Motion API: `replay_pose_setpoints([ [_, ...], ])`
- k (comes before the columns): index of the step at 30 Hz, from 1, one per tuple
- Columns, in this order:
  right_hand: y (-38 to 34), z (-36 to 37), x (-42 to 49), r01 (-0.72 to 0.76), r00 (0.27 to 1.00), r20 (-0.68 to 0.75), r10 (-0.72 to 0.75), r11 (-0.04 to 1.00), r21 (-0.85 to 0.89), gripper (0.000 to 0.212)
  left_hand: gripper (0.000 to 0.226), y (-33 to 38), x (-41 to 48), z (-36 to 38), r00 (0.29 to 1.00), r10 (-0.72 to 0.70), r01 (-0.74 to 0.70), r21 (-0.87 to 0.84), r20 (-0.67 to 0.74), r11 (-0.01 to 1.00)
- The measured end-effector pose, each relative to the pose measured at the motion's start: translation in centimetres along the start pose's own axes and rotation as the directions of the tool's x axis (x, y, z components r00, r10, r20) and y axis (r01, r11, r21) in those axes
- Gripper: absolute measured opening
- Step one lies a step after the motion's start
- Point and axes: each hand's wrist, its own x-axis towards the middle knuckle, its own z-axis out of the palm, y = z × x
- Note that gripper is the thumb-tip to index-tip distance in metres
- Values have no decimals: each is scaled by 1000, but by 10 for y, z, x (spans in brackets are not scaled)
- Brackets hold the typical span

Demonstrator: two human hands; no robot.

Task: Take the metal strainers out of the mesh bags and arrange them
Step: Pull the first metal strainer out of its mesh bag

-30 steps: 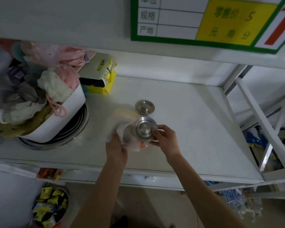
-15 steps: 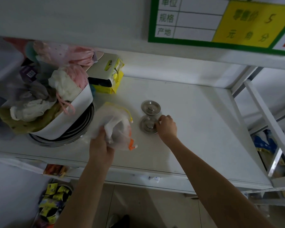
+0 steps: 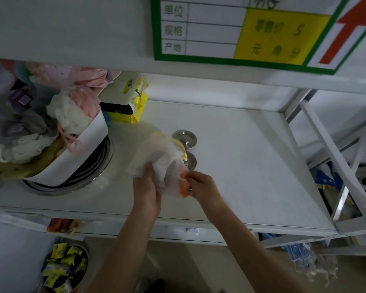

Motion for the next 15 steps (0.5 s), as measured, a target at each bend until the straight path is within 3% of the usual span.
replay_pose_setpoints([
  [3, -1, -7, -5, 116, 987, -120, -104, 988, 101, 27, 39, -4, -6, 9, 997, 39, -39, 11, -63, 999],
  [6, -6, -10, -10, 178, 982, -94, -166, 973, 143, 30, 35, -8, -9, 16, 996, 32, -28, 45, -83, 999],
  [15, -14, -3, -8, 125, 968, -216, -127, 992, -21, 20, 35, -16, -16, 22, 999, 20, -16, 96, -32, 995],
])
